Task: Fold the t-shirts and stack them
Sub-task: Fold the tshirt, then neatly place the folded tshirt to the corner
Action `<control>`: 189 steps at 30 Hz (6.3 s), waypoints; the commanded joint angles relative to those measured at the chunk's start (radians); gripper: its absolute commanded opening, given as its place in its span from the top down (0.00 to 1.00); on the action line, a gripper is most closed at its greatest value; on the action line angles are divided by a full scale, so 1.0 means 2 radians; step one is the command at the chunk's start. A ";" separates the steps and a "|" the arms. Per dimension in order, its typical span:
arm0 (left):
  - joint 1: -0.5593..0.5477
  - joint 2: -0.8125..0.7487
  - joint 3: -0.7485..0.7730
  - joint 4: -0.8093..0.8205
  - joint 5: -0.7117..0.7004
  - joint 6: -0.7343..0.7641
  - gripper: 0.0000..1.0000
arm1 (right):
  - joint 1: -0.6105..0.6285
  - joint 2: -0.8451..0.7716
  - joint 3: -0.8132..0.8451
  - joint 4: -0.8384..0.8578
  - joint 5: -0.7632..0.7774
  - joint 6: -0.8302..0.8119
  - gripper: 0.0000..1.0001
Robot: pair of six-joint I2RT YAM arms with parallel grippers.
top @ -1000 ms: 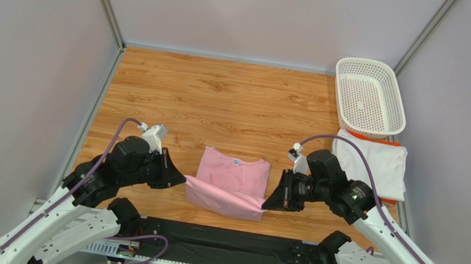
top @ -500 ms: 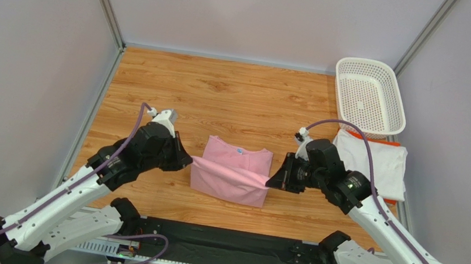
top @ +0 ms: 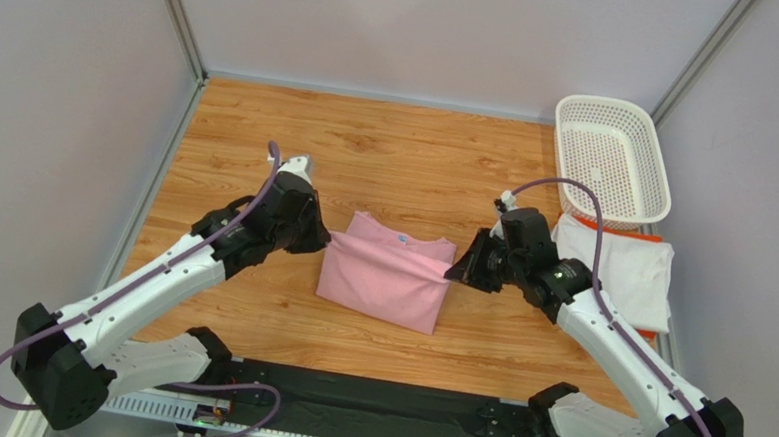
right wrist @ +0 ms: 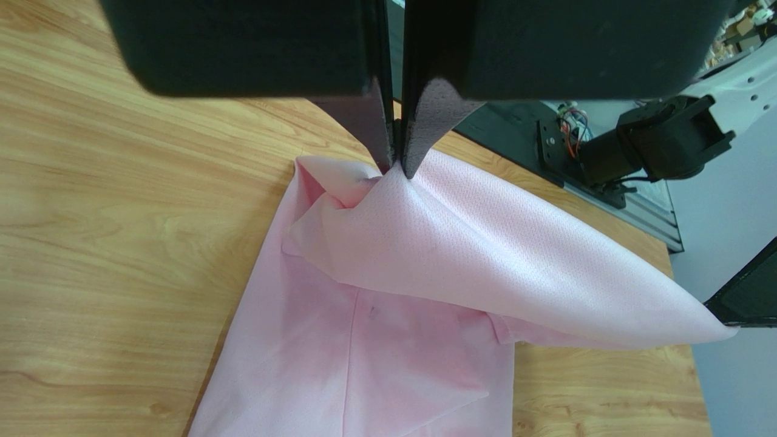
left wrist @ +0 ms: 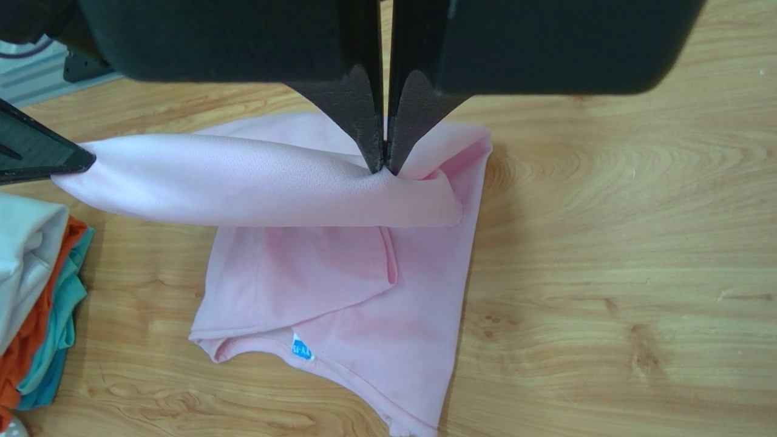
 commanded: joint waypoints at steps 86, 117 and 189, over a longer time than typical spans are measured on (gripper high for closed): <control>0.085 0.392 0.136 0.143 0.169 0.078 0.00 | -0.032 0.362 0.160 0.114 0.071 -0.134 0.00; 0.084 -0.223 -0.113 -0.066 -0.076 -0.019 0.00 | -0.032 0.159 0.015 0.127 0.092 -0.111 0.07; 0.084 -0.333 -0.174 0.004 -0.012 -0.005 0.00 | -0.060 -0.010 0.168 -0.144 0.519 -0.387 1.00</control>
